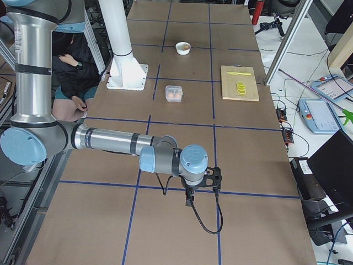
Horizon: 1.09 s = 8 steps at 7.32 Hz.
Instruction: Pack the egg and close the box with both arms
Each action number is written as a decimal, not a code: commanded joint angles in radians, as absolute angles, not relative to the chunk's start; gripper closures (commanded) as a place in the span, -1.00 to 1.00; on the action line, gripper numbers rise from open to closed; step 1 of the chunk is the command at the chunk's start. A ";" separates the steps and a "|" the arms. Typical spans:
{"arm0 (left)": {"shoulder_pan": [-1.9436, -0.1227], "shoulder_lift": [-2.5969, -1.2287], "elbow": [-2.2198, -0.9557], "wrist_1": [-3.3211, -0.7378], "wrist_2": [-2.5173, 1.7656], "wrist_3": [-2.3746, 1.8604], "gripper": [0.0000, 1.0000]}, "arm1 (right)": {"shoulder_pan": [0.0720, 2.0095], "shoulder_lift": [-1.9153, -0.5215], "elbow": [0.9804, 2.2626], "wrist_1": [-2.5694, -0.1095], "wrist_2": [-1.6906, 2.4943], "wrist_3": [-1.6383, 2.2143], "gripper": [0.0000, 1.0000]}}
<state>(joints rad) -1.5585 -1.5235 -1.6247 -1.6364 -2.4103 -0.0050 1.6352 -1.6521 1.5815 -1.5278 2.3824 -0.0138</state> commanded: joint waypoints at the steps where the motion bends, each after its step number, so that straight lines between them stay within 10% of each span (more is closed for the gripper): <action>1: -1.559 -1.525 -1.635 -1.652 -2.410 -0.003 -1.00 | 1.635 -1.652 1.583 -1.528 2.385 -0.011 -1.00; 8: -1.306 -1.647 -1.690 -2.089 -2.358 -0.327 -1.00 | 1.629 -1.631 1.628 -1.487 2.439 -0.011 -1.00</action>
